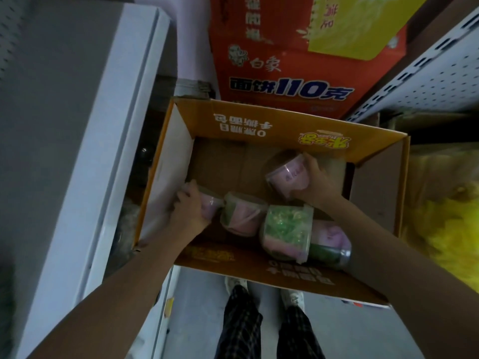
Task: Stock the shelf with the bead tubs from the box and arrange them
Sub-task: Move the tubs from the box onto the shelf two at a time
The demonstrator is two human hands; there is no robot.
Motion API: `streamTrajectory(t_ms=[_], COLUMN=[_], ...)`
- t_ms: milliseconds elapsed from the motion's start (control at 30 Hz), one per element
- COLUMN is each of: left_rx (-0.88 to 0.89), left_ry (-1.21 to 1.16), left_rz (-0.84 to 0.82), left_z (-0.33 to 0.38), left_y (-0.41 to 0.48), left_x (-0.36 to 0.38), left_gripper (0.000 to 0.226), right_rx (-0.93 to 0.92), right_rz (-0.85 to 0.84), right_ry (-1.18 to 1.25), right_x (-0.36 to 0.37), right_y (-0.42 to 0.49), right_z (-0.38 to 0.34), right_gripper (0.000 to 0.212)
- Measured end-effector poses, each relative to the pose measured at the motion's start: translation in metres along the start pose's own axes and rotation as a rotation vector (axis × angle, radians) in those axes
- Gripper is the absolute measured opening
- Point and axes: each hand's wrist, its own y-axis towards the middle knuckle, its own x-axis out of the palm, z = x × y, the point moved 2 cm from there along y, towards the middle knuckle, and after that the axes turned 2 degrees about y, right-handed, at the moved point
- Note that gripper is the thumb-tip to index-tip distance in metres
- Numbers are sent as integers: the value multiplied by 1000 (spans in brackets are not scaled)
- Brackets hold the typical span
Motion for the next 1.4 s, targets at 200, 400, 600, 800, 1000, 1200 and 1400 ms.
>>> streamTrajectory(t_ms=[200,400,600,800,1000,1200,1400], left_rx=[110,144,197,260,266,262,264], left_ry=[-29,-73,-165,-362,-636,-711,-823], left_rz=[19,80,189,350,597,872,1103], left_z=[-16,-19,-24,-20,-32,-47,-64], left_y=[10,10,-10,-63,-134,-224,-318], left_x=[6,3,-17,-58,-112,-164,-212], left_gripper=[100,100,103,100,93,91,94], right_rx=[-18,-20,-130,-249,-371,-596,-808], right_rz=[-36,13,79,140,218,223,235], right_ry=[-3,-16,92,160,175,245,429], right_x=[8,7,-7,-37,-81,-126,-166], right_y=[12,7,-15,-62,-116,-184,-255], right_z=[0,-11,-39,-79,-126,-183,-240], right_gripper=[122,103,106,100,94,88,92])
